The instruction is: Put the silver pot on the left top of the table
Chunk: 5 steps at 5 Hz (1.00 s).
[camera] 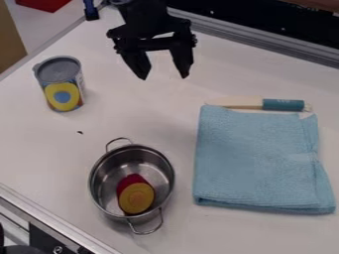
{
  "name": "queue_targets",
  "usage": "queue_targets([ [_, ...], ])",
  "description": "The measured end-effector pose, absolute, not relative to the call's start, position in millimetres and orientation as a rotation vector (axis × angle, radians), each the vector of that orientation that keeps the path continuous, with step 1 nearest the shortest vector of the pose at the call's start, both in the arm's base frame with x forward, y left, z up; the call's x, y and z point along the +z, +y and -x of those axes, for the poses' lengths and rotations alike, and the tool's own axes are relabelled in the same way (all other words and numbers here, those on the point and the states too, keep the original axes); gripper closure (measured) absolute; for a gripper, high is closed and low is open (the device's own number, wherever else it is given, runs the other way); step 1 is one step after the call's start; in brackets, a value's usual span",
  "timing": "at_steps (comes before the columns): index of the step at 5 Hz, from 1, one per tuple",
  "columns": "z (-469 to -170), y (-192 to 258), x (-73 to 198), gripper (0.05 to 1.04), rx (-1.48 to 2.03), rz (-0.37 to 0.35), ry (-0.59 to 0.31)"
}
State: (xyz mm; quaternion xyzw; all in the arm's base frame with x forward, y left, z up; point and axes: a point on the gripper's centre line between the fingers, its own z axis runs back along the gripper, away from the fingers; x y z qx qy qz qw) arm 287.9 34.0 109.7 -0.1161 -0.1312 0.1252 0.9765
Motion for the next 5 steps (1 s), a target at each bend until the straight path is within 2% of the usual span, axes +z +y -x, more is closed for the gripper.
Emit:
queue_targets([
  [1, -260, 45, 104, 0.087, 0.254, 0.199, -0.155],
  [2, -236, 64, 96, 0.087, 0.274, 0.169, -0.113],
  [3, -212, 72, 82, 0.087, 0.177, 0.147, -0.109],
  [5, -190, 80, 67, 0.087, 0.125, 0.131, -0.095],
])
